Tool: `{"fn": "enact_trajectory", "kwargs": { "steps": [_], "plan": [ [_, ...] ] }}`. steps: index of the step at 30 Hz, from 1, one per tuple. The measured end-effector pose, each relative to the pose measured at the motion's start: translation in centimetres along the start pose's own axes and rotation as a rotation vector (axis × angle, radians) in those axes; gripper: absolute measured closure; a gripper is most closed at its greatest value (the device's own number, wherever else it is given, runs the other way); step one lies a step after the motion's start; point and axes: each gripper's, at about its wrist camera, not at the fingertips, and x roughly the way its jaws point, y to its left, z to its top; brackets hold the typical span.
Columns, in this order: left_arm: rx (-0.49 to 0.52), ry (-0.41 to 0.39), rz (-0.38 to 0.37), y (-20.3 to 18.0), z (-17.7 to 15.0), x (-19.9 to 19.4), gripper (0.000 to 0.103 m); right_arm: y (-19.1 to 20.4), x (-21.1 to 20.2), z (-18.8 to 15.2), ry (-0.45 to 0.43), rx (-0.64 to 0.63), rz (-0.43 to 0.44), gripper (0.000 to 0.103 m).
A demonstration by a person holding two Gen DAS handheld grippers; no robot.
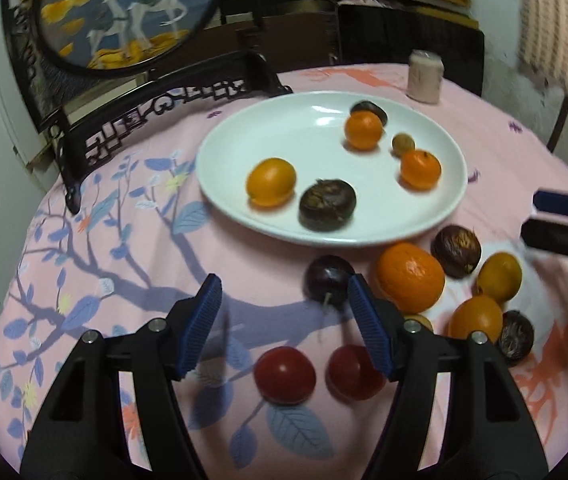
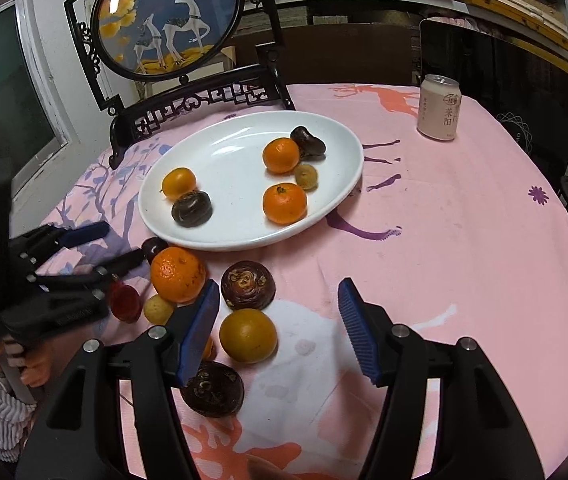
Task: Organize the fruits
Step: 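Grasp a dark red plum with the left tool while the right tool grasps a large yellow-orange fruit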
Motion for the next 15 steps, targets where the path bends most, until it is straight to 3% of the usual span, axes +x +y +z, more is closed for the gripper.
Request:
{"fn": "enact_trajectory", "kwargs": {
  "steps": [9,15],
  "plan": [
    [0.062,-0.008,-0.005,-1.3,0.6,1.3,0.036,-0.3,0.1,0.0,0.007,0.011,-0.001,0.041],
    [0.060,-0.006,-0.055,-1.2,0.8,1.5,0.036,-0.5,0.5,0.0,0.018,0.024,0.002,0.041]
  ]
}}
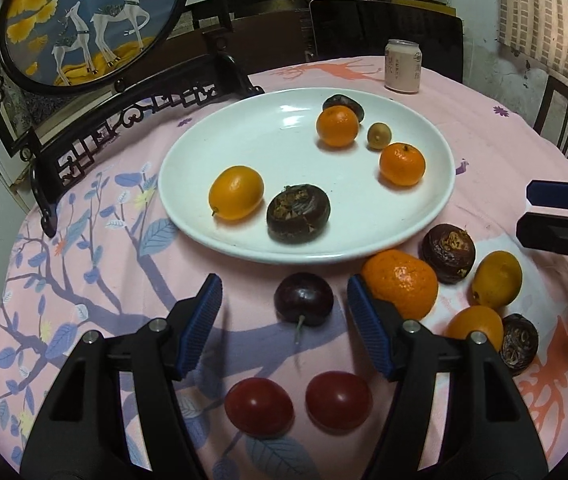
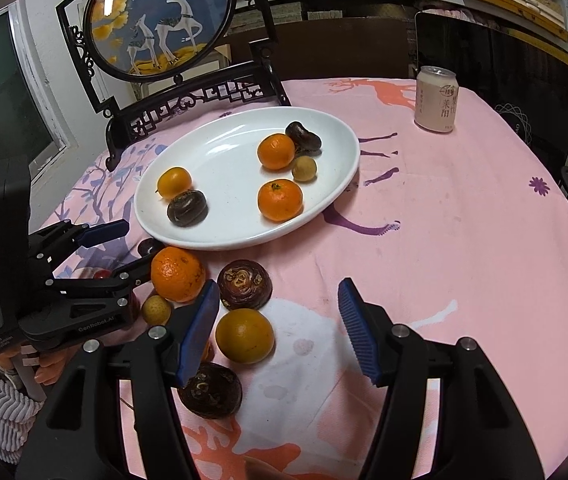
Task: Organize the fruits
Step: 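Grasp a dark red plum with the left tool while the right tool grasps a large yellow-orange fruit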
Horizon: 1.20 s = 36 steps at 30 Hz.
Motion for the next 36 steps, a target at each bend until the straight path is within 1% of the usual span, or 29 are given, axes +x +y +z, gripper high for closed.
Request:
{"fn": "enact_trajectory", "kwargs": {
  "steps": [3,6,8,11,13,15,16,17,20,23,26,29,33,34,36],
  "plan": [
    [0.008,0.000,-0.015,0.2,0.0,0.0,0.038,-0.1,0.1,-0.1,0.001,0.003,0.000,0.041],
    [0.028,0.018,0.002,0.7,-0.3,0.3,0.038,-0.1,-0.2,0.0,-0.005,0.007,0.004,0.041],
    [0.024,0.033,0.015,0.8,-0.3,0.6,0.038,-0.1,-0.3,0.0,-0.009,0.010,0.007,0.041],
    [0.047,0.039,0.023,0.1,-0.3,1.0,0.038,-0.1,-0.3,-0.1,-0.008,0.007,0.005,0.041],
    [0.068,0.038,0.033,-0.5,-0.2,1.2,0.042,0.0,-0.1,-0.1,-0.003,0.004,0.004,0.041],
    [0.064,0.040,0.013,-0.5,-0.1,1.3,0.050,0.0,0.0,-0.1,0.003,0.005,0.006,0.041],
    [0.053,0.043,-0.017,-0.5,-0.1,1.3,0.063,0.0,0.0,-0.2,0.006,0.005,0.009,0.041],
    [0.041,0.046,-0.028,-0.4,0.0,1.4,0.071,0.1,0.1,-0.2,0.008,0.005,0.010,0.041],
    [0.033,0.043,-0.029,-0.4,0.0,1.5,0.071,0.1,0.2,-0.2,0.012,0.003,0.012,0.041],
    [0.020,0.046,-0.046,-0.3,0.0,1.4,0.071,0.1,0.3,-0.2,0.024,0.008,0.024,0.041],
    [-0.002,0.049,-0.018,0.3,-0.3,0.7,0.071,0.1,0.4,-0.3,0.041,0.016,0.049,0.041],
    [-0.055,0.025,-0.009,1.5,-0.5,-0.9,0.071,0.5,0.6,-0.4,0.062,0.015,0.079,0.041],
    [-0.086,-0.018,-0.011,1.9,-0.3,-2.3,0.071,0.9,1.4,-0.7,0.090,0.007,0.069,0.041],
    [-0.085,-0.020,-0.011,1.8,-0.3,-2.3,0.071,0.9,1.7,-0.8,0.096,0.013,0.068,0.042],
    [-0.078,-0.011,-0.013,1.5,-0.3,-2.1,0.071,0.8,2.1,-0.9,0.110,0.024,0.074,0.048]
  ]
}}
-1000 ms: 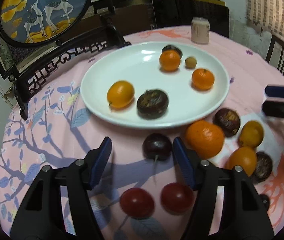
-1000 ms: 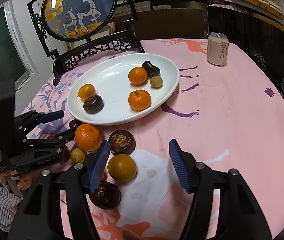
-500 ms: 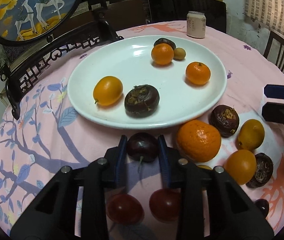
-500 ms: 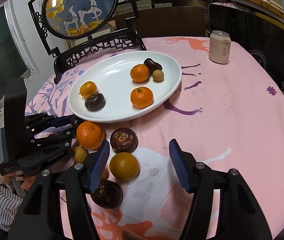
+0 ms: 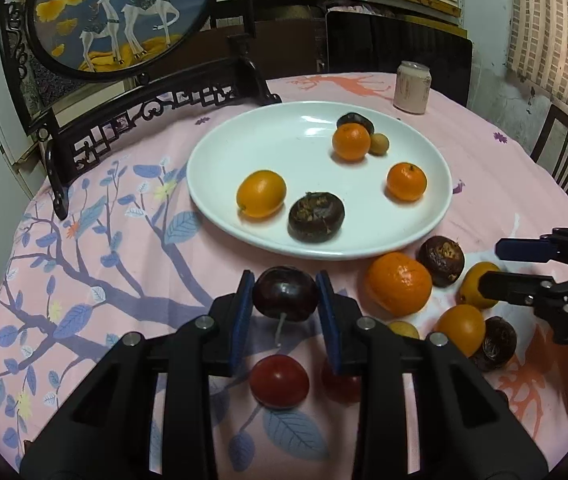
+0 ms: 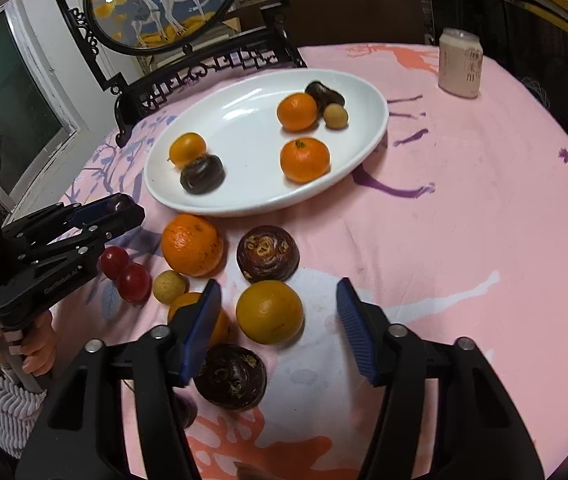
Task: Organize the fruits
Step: 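Grasp a dark red plum with the left tool while the right tool grasps a large yellow-orange fruit, then carry the plum onto the plate with the left tool while the right tool releases the yellow-orange fruit there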
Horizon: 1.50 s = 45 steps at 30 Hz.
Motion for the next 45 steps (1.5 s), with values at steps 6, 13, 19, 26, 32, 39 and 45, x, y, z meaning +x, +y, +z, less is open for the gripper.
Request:
{"fn": "enact_trajectory", "kwargs": {
  "steps": [6,13,19,26,32,39,45],
  "plan": [
    [0.013,0.016,0.004,-0.2,-0.2,0.5,0.071,0.2,1.4,-0.6,0.063,-0.006,0.025,0.059],
    [0.014,0.020,0.006,-0.3,-0.2,0.6,0.071,0.1,1.3,-0.9,0.051,-0.012,0.020,0.066],
    [0.004,-0.016,-0.005,-0.1,0.2,-0.6,0.071,-0.9,-1.6,0.1,-0.050,0.022,0.031,0.066],
    [-0.042,-0.031,-0.013,0.6,4.1,0.1,0.071,-1.7,-2.6,4.0,-0.126,0.091,0.034,0.066],
    [-0.095,-0.035,-0.013,1.5,9.0,3.3,0.071,-1.3,1.6,9.6,-0.104,0.130,0.032,0.066],
    [-0.152,0.016,-0.003,2.2,9.7,6.9,0.058,-2.4,4.8,10.7,-0.062,0.186,0.086,0.059],
    [-0.186,-0.009,0.010,3.1,8.8,4.3,0.044,-2.5,2.0,9.7,-0.101,0.182,0.103,0.059]
  ]
}}
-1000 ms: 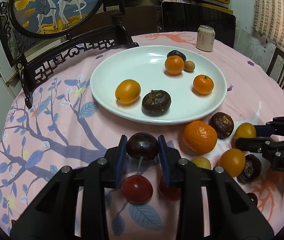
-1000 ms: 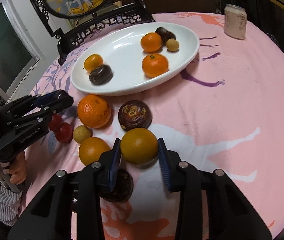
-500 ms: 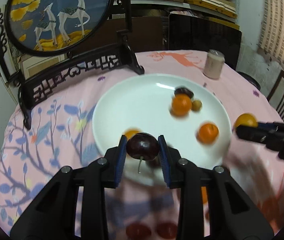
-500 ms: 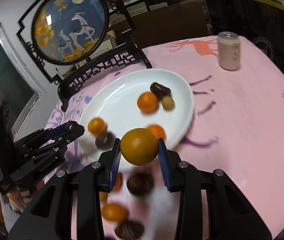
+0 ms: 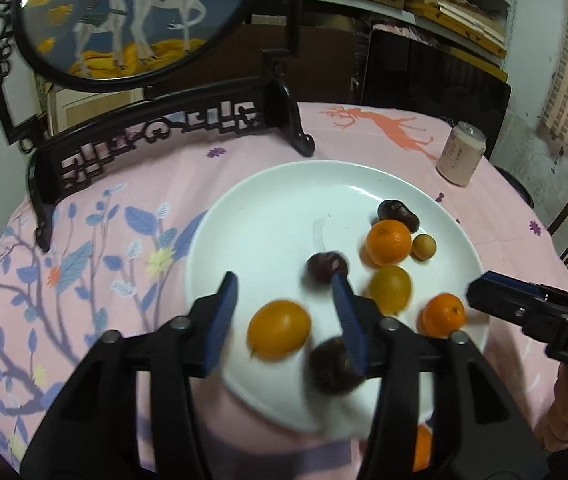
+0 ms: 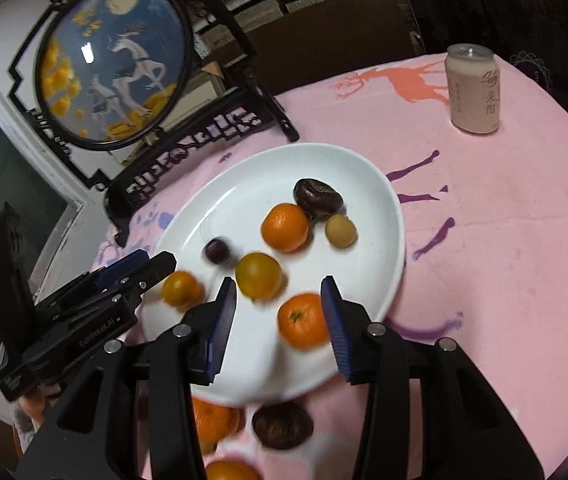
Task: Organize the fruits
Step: 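Carry the plum onto the plate with the left tool while the right tool releases the yellow-orange fruit there, then move both open tools back over the remaining fruits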
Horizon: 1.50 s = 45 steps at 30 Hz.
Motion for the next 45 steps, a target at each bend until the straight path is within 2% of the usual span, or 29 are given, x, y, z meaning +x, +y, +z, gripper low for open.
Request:
{"fn": "enact_trajectory", "kwargs": {
  "steps": [3,9,12,15,21,28,31,35,42,45],
  "plan": [
    [-0.006,-0.028,0.026,0.8,-1.8,-2.3,0.036,0.5,-1.9,-1.5,-0.008,-0.025,0.005,0.058],
    [-0.031,0.001,0.070,3.4,-6.9,-5.2,0.034,0.9,-4.2,-6.1,0.008,-0.080,-0.017,0.051],
    [-0.002,0.027,0.104,3.8,-9.8,-6.2,0.034,0.6,-5.1,-7.7,0.009,-0.094,-0.036,0.051],
    [0.047,0.029,0.095,3.1,-11.2,-6.6,0.034,0.3,-5.3,-7.8,0.007,-0.082,-0.037,0.050],
    [0.133,0.015,0.071,1.4,-11.7,-6.8,0.034,-0.4,-5.1,-7.8,0.014,-0.063,-0.059,0.050],
    [0.145,0.009,0.059,1.0,-11.8,-7.2,0.034,-0.3,-4.5,-8.1,0.033,-0.073,-0.075,0.050],
    [0.109,-0.015,0.062,2.0,-11.4,-7.8,0.034,-0.3,-4.7,-8.0,0.026,-0.071,-0.075,0.050],
    [0.063,0.005,0.056,3.0,-11.2,-7.6,0.039,-0.5,-4.8,-7.9,0.024,-0.061,-0.074,0.050],
    [0.141,0.008,0.004,0.9,-11.9,-7.7,0.041,-0.7,-4.9,-7.7,0.035,-0.035,-0.045,0.050],
    [0.149,0.035,-0.008,0.5,-12.2,-7.1,0.041,-0.8,-5.1,-7.7,0.032,-0.022,-0.047,0.050]
  ]
}}
